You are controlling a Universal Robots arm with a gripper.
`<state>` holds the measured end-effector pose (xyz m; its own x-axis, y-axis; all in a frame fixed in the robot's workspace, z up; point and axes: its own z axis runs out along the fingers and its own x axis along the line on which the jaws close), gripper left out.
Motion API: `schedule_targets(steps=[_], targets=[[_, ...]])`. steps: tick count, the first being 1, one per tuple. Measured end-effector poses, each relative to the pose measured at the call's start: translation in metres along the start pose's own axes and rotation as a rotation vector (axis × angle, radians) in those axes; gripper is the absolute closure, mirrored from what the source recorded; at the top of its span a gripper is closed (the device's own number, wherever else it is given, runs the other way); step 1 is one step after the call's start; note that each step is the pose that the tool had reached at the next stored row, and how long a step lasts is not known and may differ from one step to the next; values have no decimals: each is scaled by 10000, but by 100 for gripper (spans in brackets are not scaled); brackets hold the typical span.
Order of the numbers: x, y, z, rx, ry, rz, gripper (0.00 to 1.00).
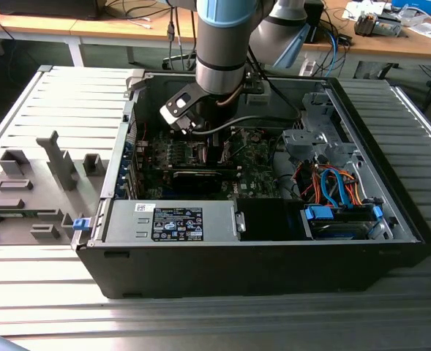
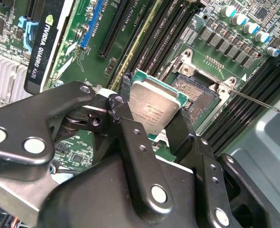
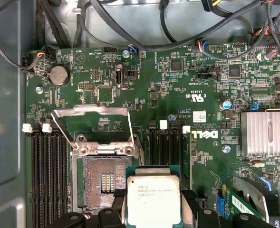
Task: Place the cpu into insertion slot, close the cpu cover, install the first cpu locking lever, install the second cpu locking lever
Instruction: 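Place the cpu into insertion slot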
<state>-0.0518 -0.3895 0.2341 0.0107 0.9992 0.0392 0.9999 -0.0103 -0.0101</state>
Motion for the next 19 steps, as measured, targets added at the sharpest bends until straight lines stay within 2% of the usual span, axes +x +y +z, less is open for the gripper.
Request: schedule_targets(steps=[19], targets=[[0, 0, 34, 1, 0, -1, 46]])
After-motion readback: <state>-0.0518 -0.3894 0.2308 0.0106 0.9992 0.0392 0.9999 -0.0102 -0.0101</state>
